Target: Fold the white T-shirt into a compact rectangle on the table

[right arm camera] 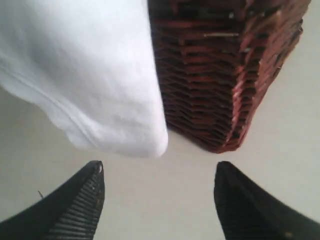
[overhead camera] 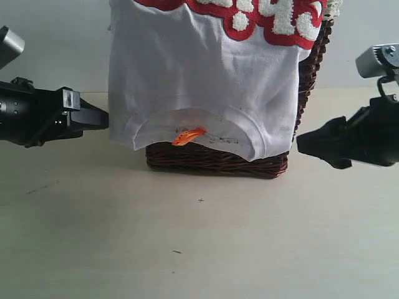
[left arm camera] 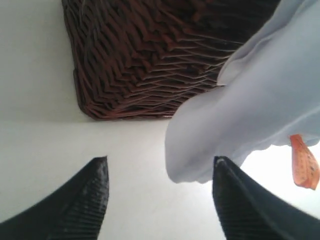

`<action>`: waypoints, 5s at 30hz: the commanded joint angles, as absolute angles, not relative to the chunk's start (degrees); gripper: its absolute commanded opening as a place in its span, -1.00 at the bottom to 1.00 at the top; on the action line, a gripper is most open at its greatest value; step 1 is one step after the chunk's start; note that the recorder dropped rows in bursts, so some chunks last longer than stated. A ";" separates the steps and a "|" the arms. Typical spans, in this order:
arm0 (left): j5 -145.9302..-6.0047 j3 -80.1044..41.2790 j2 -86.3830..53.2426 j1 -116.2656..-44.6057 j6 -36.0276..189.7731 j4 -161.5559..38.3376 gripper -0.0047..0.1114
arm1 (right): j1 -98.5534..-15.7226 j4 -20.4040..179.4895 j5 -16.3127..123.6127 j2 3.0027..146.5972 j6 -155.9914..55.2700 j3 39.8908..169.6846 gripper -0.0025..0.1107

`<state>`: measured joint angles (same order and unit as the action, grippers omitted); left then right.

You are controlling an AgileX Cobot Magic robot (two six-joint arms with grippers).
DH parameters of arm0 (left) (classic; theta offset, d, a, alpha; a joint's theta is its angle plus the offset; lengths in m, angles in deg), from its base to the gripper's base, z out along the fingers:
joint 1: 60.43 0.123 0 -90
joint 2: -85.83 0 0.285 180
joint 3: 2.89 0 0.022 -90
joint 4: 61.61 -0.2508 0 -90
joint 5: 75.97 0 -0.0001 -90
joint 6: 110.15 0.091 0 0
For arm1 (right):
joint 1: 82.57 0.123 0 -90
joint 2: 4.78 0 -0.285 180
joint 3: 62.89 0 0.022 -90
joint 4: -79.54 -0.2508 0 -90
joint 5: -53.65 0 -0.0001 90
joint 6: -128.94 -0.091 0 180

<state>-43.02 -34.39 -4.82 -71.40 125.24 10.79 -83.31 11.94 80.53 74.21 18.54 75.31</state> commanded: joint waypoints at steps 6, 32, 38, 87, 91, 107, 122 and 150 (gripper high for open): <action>-37.76 -33.96 1.36 -71.86 138.56 27.24 0.22 | -83.21 3.48 88.43 84.65 36.47 82.11 0.14; -6.00 -23.45 -0.37 -65.40 136.92 27.64 -0.92 | -83.21 -1.45 112.60 77.26 38.42 90.12 -0.96; -6.00 -16.15 -17.27 -56.71 135.36 35.03 -0.92 | -83.21 17.95 95.76 57.86 21.36 99.33 -0.96; -48.70 50.47 -18.17 -66.00 130.08 29.30 -0.92 | -80.40 52.46 123.61 63.86 -34.68 139.07 -0.96; -52.21 55.87 -16.55 -66.00 130.08 26.05 -0.92 | -80.29 50.87 123.61 62.08 -34.68 130.47 -0.96; -60.11 68.70 -12.96 -66.00 130.62 25.81 -0.92 | -70.41 42.73 123.61 57.67 -26.16 100.33 -0.96; -60.00 73.30 -13.30 -66.00 129.18 26.24 -0.92 | -70.28 38.22 93.60 77.58 -14.30 92.80 -0.96; -26.79 73.30 -10.14 -66.00 99.05 -11.38 -0.92 | -61.88 29.77 84.76 105.58 -0.72 118.68 -0.96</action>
